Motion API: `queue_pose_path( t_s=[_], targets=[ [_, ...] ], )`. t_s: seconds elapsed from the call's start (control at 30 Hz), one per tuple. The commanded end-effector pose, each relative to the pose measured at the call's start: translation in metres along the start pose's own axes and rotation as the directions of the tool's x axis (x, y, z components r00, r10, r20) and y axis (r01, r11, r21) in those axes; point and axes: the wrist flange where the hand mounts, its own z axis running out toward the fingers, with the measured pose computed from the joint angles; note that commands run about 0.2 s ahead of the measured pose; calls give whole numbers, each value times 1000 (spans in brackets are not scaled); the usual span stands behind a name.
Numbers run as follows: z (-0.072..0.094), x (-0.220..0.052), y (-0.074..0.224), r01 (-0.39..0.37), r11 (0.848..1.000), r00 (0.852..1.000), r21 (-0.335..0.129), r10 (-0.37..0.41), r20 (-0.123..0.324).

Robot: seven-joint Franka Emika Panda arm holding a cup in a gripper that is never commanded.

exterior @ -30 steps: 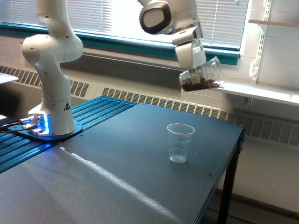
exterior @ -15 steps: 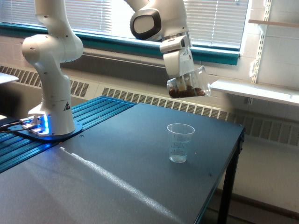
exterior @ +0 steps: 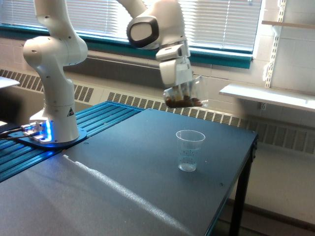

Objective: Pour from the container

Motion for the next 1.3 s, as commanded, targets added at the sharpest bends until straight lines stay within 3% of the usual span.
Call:
queue_pose_path(
  t_s=[0.03,0.57,1.3],
  targets=[
    [5,-21,16,-40,999,999,-7,40,1],
    [16,-51,28,0,998,1000,-60,1,17],
    [34,-52,15,45,989,998,-139,-40,38]
  ],
)
